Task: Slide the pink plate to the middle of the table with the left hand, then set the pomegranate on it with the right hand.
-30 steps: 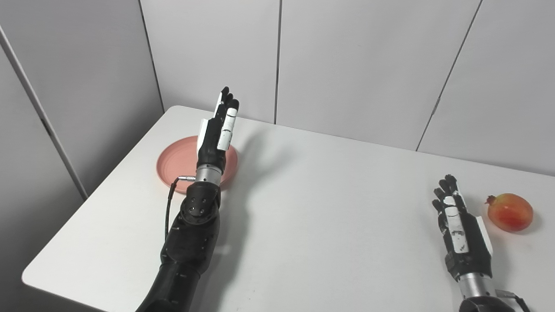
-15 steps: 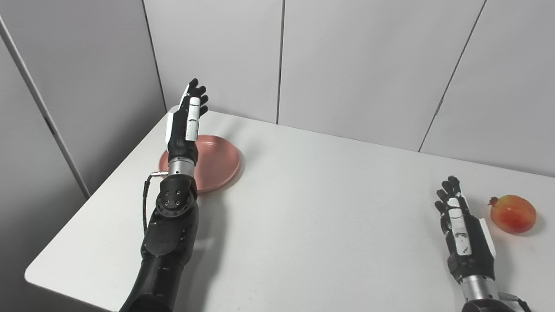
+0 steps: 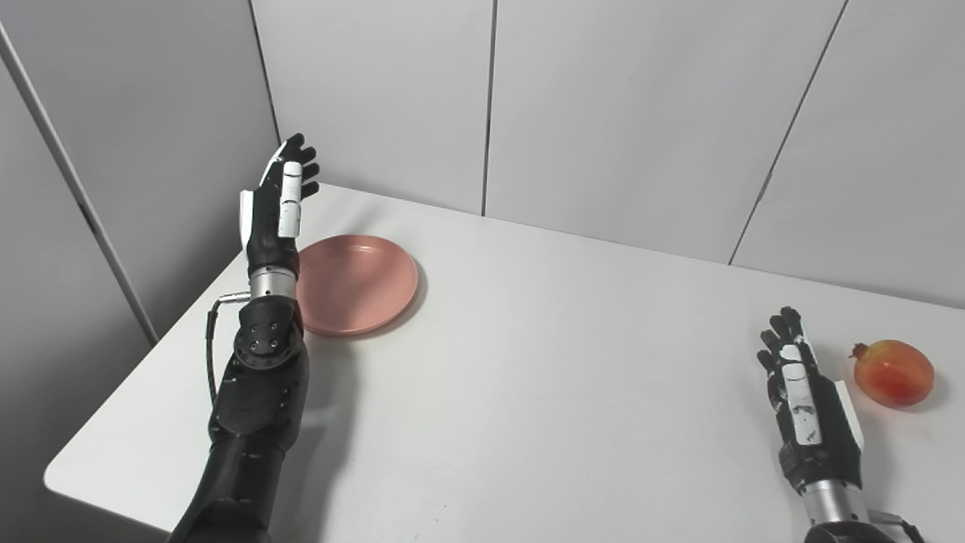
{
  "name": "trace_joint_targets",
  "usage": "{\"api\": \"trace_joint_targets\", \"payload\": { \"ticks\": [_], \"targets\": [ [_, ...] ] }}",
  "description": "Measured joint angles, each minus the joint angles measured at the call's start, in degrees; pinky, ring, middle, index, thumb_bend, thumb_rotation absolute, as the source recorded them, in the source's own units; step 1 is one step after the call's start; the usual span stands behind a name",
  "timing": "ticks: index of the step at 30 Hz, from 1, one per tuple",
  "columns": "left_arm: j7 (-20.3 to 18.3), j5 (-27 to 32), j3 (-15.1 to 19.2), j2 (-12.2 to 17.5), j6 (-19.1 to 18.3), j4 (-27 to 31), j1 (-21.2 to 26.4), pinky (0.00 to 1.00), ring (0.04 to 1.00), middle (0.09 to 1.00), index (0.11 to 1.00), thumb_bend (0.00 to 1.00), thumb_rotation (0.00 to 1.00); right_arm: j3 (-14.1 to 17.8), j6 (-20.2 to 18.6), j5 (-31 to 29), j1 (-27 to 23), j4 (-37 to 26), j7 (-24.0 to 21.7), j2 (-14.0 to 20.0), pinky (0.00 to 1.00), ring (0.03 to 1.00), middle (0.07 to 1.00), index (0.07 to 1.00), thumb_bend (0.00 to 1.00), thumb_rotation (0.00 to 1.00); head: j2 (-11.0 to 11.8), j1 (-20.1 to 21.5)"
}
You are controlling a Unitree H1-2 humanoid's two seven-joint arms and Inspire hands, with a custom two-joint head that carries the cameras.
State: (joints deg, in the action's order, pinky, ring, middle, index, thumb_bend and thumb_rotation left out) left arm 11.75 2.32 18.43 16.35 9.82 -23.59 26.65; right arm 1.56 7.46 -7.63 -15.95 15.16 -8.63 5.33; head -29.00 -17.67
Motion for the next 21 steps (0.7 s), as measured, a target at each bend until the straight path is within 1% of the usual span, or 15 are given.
{"api": "trace_joint_targets", "payload": {
  "ticks": [3, 7, 8, 10, 15, 18, 21],
  "targets": [
    [0.10, -2.34, -1.01, 1.50, -0.10, -0.74, -0.46, 0.82, 0.845, 0.860, 0.851, 0.69, 1.00, 0.00, 0.00, -0.04, 0.00, 0.00, -0.01, 0.01, 1.00, 1.000, 1.000, 1.000, 0.59, 0.89, 0.00, -0.18],
    [0.25, -3.62, -1.39, 2.26, -0.18, -1.40, -0.81, 0.83, 0.852, 0.868, 0.857, 0.69, 1.00, 0.00, 0.00, -0.05, 0.00, 0.03, -0.02, 0.04, 1.00, 1.000, 1.000, 1.000, 0.61, 0.89, 0.00, -0.26],
    [0.32, -3.78, -1.65, 2.50, -0.22, -1.48, -1.03, 0.85, 0.869, 0.883, 0.874, 0.70, 1.00, 0.00, 0.00, -0.08, -0.01, 0.04, -0.02, 0.04, 1.00, 1.000, 1.000, 1.000, 0.60, 0.88, 0.00, -0.35],
    [-0.09, -3.76, -1.90, 2.88, -0.30, -1.77, -1.36, 0.86, 0.877, 0.889, 0.881, 0.69, 1.00, 0.00, 0.00, -0.07, -0.01, 0.04, -0.01, 0.04, 1.00, 1.000, 1.000, 1.000, 0.60, 0.88, 0.00, -0.35],
    [-1.31, -3.27, -1.96, 4.52, -0.29, -5.05, -1.56, 0.83, 0.854, 0.871, 0.864, 0.72, 1.00, 0.00, 0.00, 0.00, 0.00, 0.04, 0.00, 0.08, 1.00, 1.000, 1.000, 1.000, 0.62, 0.88, -0.09, -0.44],
    [-1.62, -1.73, -1.51, 4.89, -0.20, -6.54, -1.55, 0.83, 0.852, 0.868, 0.861, 0.73, 1.00, 0.00, 0.00, -0.04, 0.00, 0.06, -0.04, 0.16, 1.00, 1.000, 1.000, 1.000, 0.62, 0.88, -0.09, -0.44],
    [-2.93, -0.73, -1.52, 5.23, -0.17, -8.61, -1.51, 0.84, 0.862, 0.873, 0.865, 0.72, 1.00, 0.00, 0.00, -0.18, -0.01, 0.10, -0.13, 0.17, 1.00, 1.000, 1.000, 1.000, 0.62, 0.88, -0.09, -0.44]
  ]
}}
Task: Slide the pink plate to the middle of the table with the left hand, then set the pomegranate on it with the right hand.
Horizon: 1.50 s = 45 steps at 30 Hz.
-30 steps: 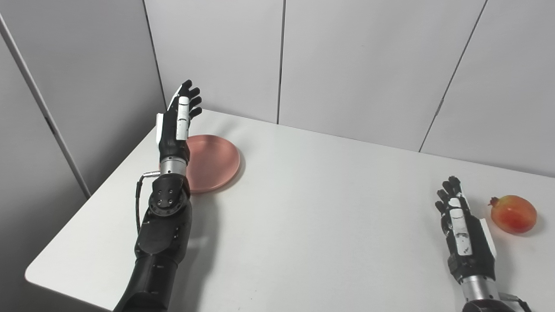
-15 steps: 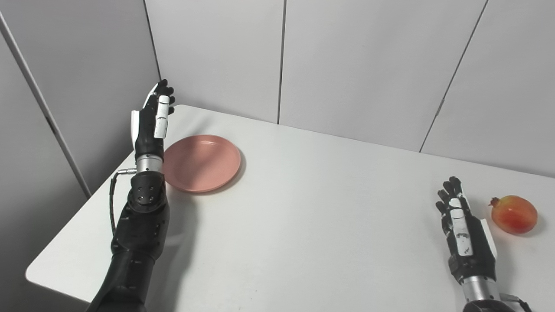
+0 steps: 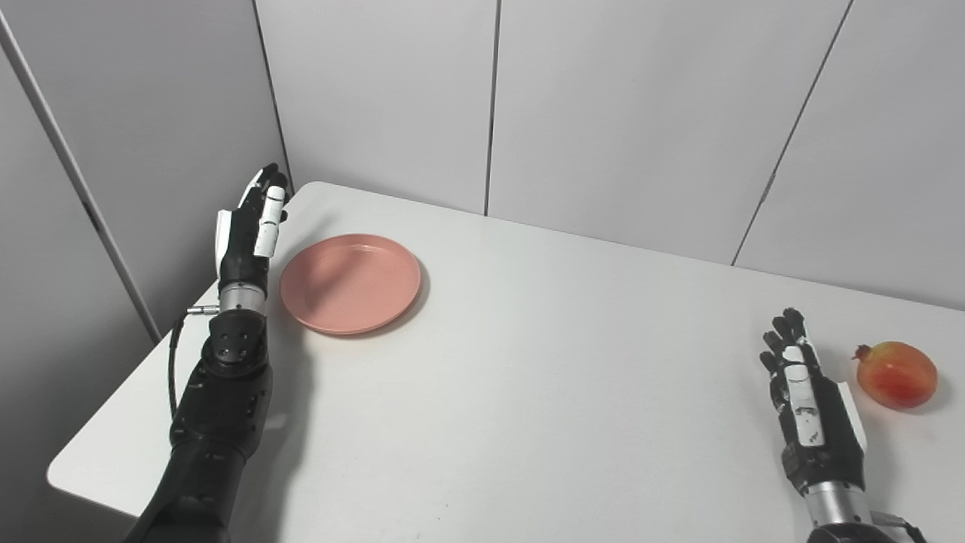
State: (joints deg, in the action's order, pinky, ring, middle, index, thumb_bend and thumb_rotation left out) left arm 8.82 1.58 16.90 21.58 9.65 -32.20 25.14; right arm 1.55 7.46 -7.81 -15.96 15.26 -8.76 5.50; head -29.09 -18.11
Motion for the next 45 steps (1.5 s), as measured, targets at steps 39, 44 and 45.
{"api": "trace_joint_targets", "payload": {
  "ticks": [39, 44, 45],
  "targets": [
    [-12.04, 16.39, 2.27, -1.69, 0.61, -11.59, 3.87, 0.87, 0.886, 0.884, 0.870, 0.71, 1.00, 0.07, -0.01, 0.36, 0.30, -0.56, 0.21, 0.19, 1.00, 1.000, 1.000, 1.000, 0.64, 0.89, -0.88, -0.09],
    [-12.06, 16.33, 1.95, -1.78, -0.14, -11.39, 4.10, 0.86, 0.879, 0.880, 0.869, 0.69, 1.00, 0.07, -0.03, 0.36, 0.43, -0.78, 0.21, 0.19, 1.00, 1.000, 1.000, 1.000, 0.65, 0.88, -0.88, -0.09],
    [-12.09, 16.31, 1.78, -1.85, -0.15, -11.32, 4.10, 0.85, 0.881, 0.881, 0.871, 0.70, 1.00, 0.08, -0.03, 0.40, 0.49, -0.85, 0.24, 0.19, 1.00, 1.000, 1.000, 1.000, 0.65, 0.88, -0.88, -0.09]
  ]
}}
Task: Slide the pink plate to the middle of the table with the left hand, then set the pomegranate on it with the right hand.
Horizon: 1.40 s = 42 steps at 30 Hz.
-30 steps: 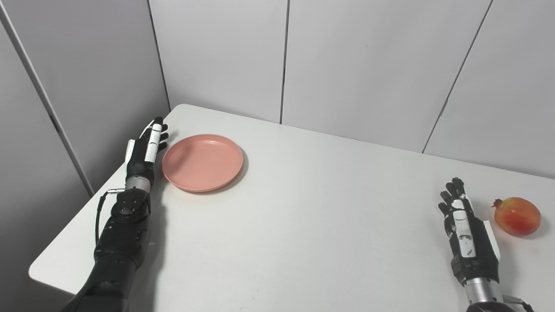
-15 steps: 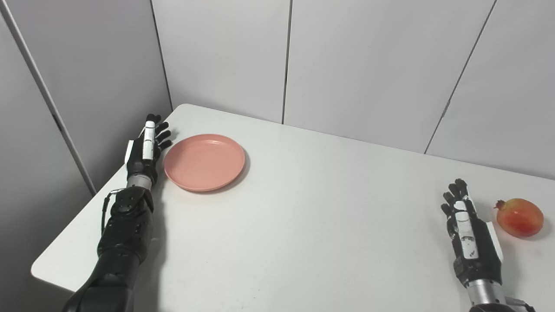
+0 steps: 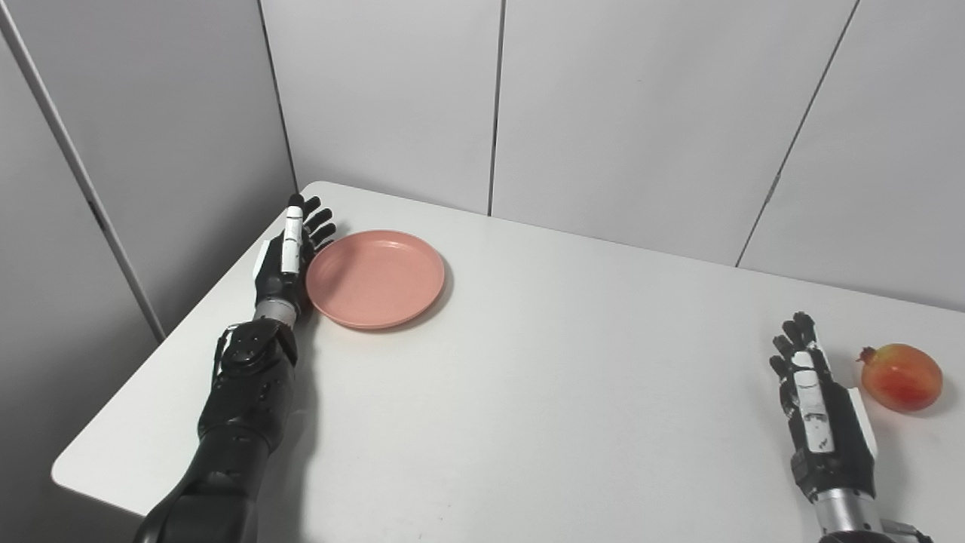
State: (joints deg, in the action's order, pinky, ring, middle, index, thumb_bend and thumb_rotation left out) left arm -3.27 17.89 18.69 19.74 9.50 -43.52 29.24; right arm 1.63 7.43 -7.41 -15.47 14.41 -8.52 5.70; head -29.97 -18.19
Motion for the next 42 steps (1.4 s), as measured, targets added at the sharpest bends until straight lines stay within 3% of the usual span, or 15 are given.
{"api": "trace_joint_targets", "payload": {
  "ticks": [20, 33, 42],
  "targets": [
    [-2.22, -0.73, -3.98, -2.73, -1.96, 3.40, -0.17, 0.89, 0.907, 0.908, 0.895, 0.67, 1.00, -0.02, -0.07, 0.09, 0.15, -0.73, 0.02, -0.01, 1.00, 1.000, 1.000, 1.000, 0.64, 0.89, -0.53, 0.35],
    [-2.84, -1.86, -7.22, -5.06, -6.41, 9.46, -1.11, 0.90, 0.907, 0.905, 0.895, 0.69, 1.00, -0.01, -0.09, 0.14, 0.16, -0.79, 0.06, -0.01, 1.00, 1.000, 1.000, 1.000, 0.65, 0.90, -0.62, 0.53],
    [-3.37, -3.75, -9.65, -7.00, -6.49, 10.72, -1.55, 0.90, 0.910, 0.907, 0.898, 0.68, 1.00, -0.02, -0.17, 0.17, 0.17, -0.82, 0.11, -0.04, 1.00, 1.000, 1.000, 1.000, 0.62, 0.89, -0.70, 0.97]
  ]
}}
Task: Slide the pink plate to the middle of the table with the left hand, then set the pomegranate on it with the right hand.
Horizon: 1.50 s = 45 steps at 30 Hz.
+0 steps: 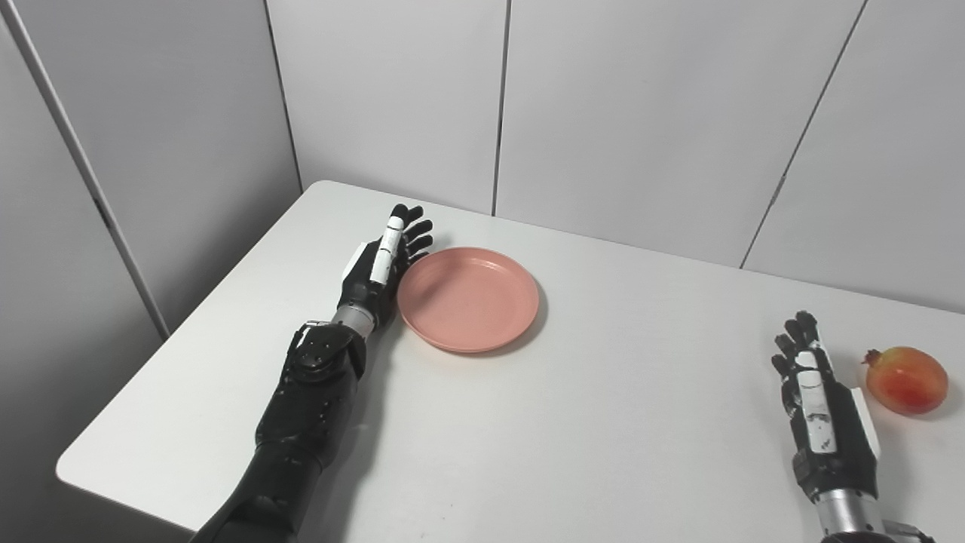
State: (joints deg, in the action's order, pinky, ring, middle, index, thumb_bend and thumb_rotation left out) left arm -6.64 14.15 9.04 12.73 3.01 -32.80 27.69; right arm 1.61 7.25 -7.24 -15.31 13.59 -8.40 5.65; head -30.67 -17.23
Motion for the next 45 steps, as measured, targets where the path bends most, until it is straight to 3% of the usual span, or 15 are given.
{"api": "trace_joint_targets", "payload": {
  "ticks": [19, 32, 45],
  "targets": [
    [0.87, -5.59, -4.21, -3.03, -1.41, 1.78, -0.03, 0.93, 0.931, 0.931, 0.925, 0.66, 1.00, 0.00, -0.01, 0.29, 0.00, -0.04, 0.08, 0.04, 1.00, 1.000, 1.000, 1.000, 0.63, 0.90, -0.88, 0.44],
    [0.83, -6.72, -5.46, -5.79, -2.02, 4.01, -0.54, 0.93, 0.941, 0.942, 0.934, 0.65, 1.00, 0.07, -0.19, -0.53, 0.00, 0.03, 0.37, -0.69, 1.00, 1.000, 1.000, 1.000, 0.64, 0.84, -3.69, 6.94],
    [2.03, -8.13, -6.45, -7.53, -5.38, 8.06, -1.77, 0.96, 0.963, 0.970, 0.973, 0.64, 1.00, -0.15, -0.68, 1.24, -0.01, -0.06, 1.53, -1.34, 1.00, 1.000, 1.000, 1.000, 0.63, 0.87, -5.01, 12.39]
  ]
}}
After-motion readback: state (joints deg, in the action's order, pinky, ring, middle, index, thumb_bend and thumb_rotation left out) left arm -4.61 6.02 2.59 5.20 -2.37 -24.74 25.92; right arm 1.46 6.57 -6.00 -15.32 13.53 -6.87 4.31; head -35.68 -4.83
